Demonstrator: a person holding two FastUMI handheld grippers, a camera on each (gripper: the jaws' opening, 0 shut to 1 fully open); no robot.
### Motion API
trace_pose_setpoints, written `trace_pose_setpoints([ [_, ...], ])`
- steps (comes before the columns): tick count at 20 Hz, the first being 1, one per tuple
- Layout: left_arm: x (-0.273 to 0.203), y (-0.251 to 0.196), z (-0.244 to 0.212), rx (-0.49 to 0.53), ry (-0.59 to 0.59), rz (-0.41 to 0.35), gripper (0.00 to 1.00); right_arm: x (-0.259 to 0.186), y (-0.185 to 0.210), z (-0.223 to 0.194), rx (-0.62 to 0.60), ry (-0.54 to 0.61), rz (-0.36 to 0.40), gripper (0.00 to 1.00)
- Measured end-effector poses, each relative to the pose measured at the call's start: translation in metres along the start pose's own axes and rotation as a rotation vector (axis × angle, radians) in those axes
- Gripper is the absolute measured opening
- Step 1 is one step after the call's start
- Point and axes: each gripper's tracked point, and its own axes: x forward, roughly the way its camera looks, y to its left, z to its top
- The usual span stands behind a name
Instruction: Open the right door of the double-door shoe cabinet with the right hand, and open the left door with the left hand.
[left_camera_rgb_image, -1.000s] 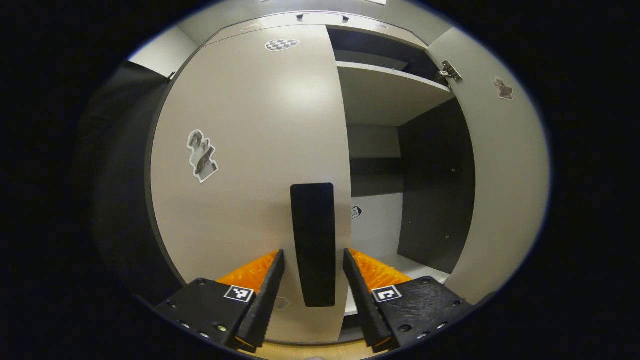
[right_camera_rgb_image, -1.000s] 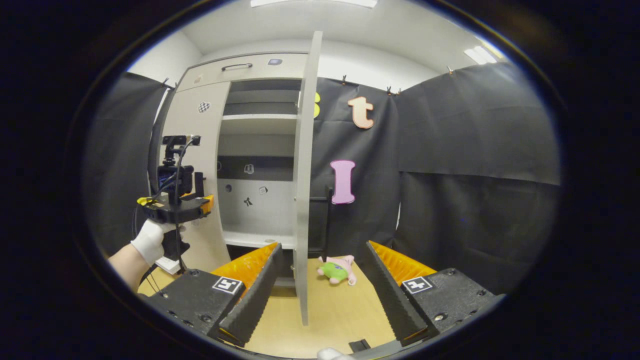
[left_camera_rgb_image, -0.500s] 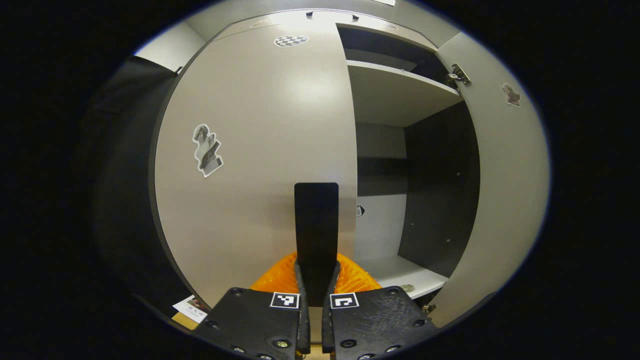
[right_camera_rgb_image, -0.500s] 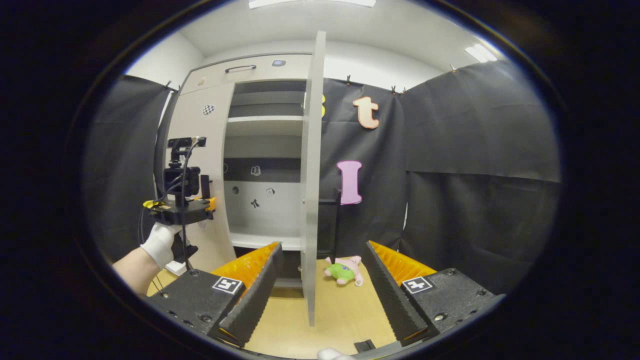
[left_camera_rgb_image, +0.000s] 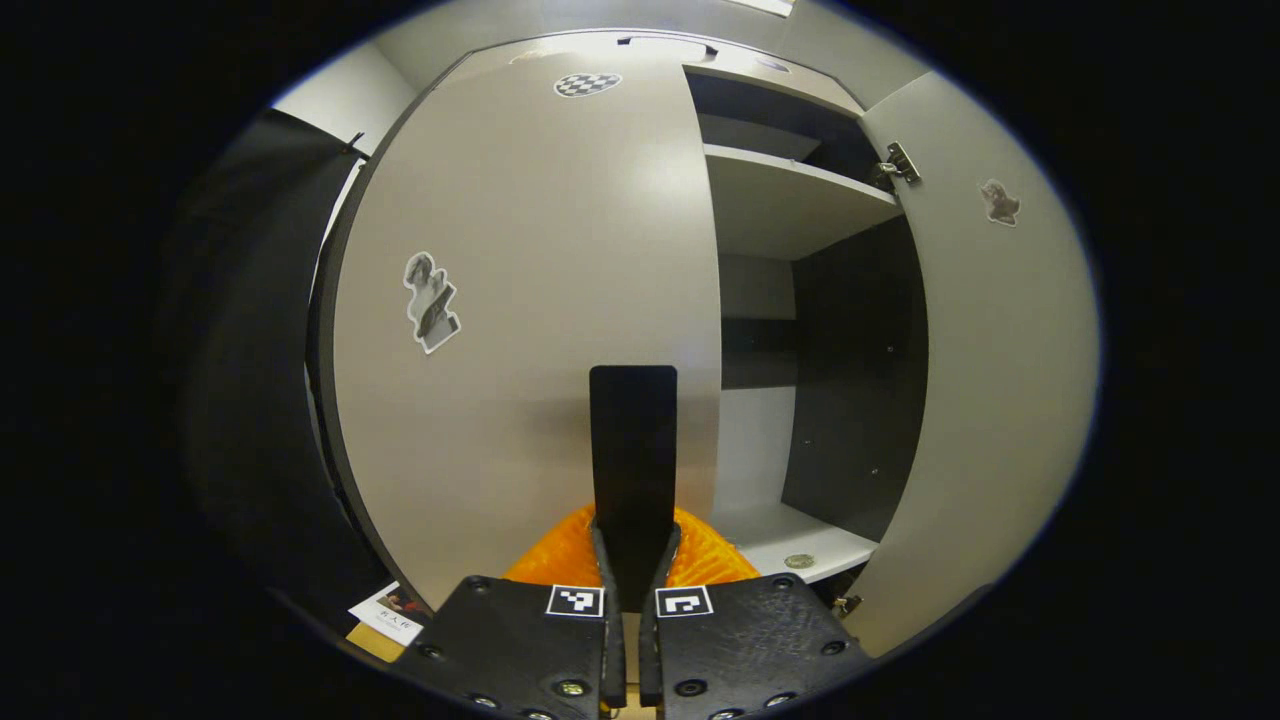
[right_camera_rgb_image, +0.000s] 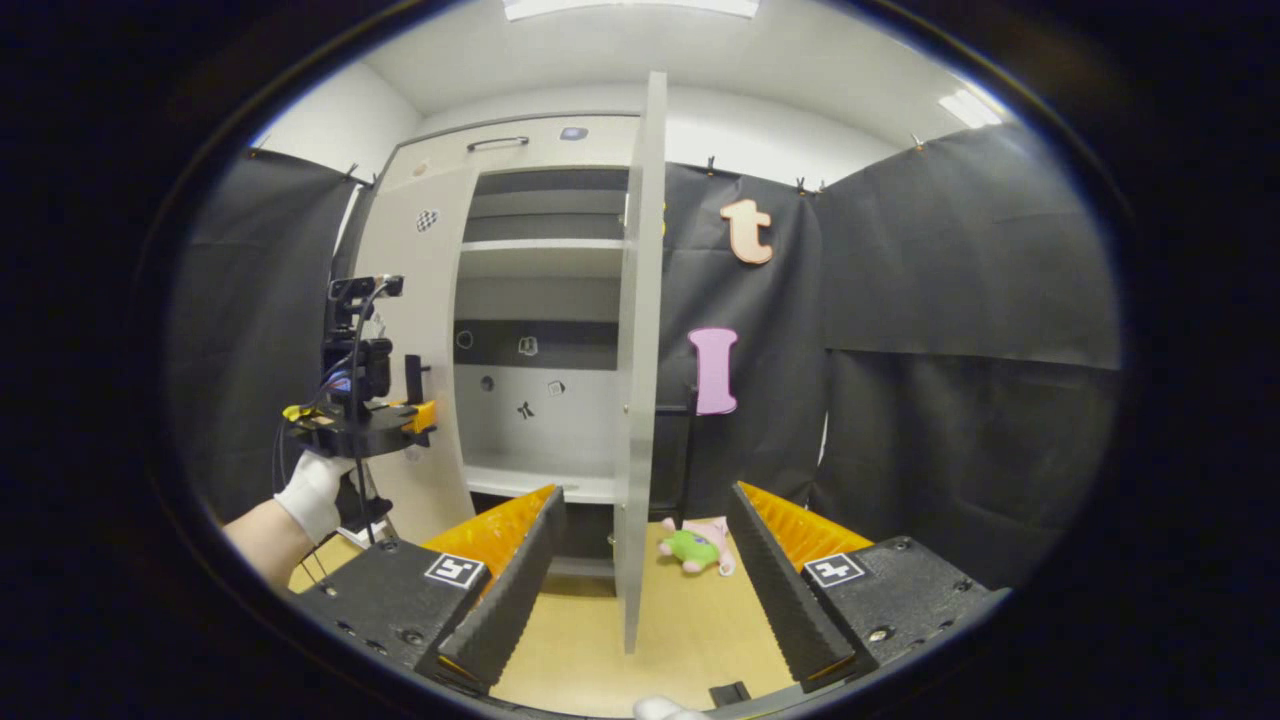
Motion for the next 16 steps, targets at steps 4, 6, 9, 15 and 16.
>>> trace_pose_setpoints([
  [4,-0.016,0.003,-0.001,-0.007,0.001,-0.010,0.05,-0.001,0.012,-0.001,0.000,-0.005,0.043,0.99],
  [6,-0.022,0.006,0.000,0.011,-0.002,-0.013,0.05,-0.003,0.025,-0.004,-0.007,0.002,0.066,0.99],
  [9,-0.029,0.010,-0.002,0.010,-0.005,-0.018,0.04,-0.006,0.035,-0.009,-0.008,0.008,0.093,0.99],
  [15,-0.051,0.020,-0.001,0.004,-0.004,-0.013,0.04,-0.012,0.048,-0.008,-0.009,-0.002,0.119,0.99],
  [16,-0.055,0.024,-0.001,0.002,-0.005,-0.012,0.04,-0.012,0.049,-0.009,-0.010,-0.005,0.119,0.99],
])
